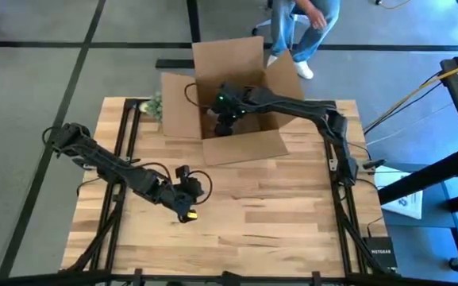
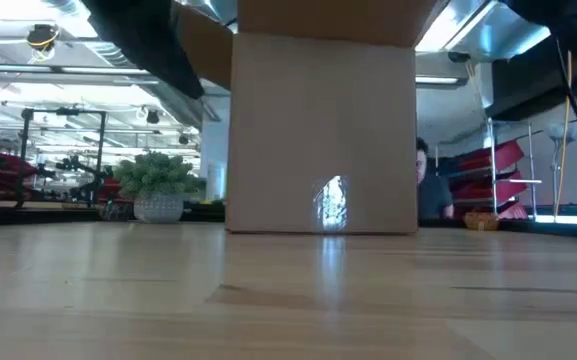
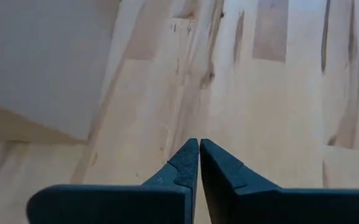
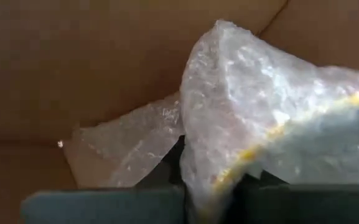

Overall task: Wrap mug
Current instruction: Put the wrapped orange mug into the box, then return to Home Position

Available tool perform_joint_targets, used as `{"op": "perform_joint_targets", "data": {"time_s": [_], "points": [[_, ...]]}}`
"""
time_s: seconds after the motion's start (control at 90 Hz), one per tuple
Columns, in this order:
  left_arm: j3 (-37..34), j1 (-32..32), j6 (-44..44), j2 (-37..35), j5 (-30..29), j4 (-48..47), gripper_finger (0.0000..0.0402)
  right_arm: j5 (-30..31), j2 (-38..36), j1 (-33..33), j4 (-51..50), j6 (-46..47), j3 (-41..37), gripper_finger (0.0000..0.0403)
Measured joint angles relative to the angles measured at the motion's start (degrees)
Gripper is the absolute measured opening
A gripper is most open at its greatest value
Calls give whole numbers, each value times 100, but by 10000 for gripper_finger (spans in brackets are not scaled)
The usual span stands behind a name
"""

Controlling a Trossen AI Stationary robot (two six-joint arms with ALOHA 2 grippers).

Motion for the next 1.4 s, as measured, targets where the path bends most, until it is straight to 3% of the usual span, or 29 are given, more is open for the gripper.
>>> {"op": "perform_joint_targets", "data": {"time_s": [0.311,0.478,0.633,0.811,1.122,1.233,1.4], "points": [[0,0,-33,2,44,11,0,-9,49,-2,-116,142,349,162],[0,-2,-39,-20,65,8,0,-420,34,-2,-1001,154,1489,233],[0,-27,23,-285,38,8,0,-558,-49,45,-2104,137,2549,266],[0,-98,219,-855,-103,-239,0,-707,-928,158,-2481,66,1911,265],[0,-123,212,-1752,-250,-1351,0,-918,-2333,608,-2504,33,911,220],[-2,-147,179,-1986,-275,-1660,0,-918,-3116,814,-2140,112,83,200],[-35,-195,226,-2369,-291,-1819,0,-916,-4677,1053,-1135,584,-1767,164]]}}
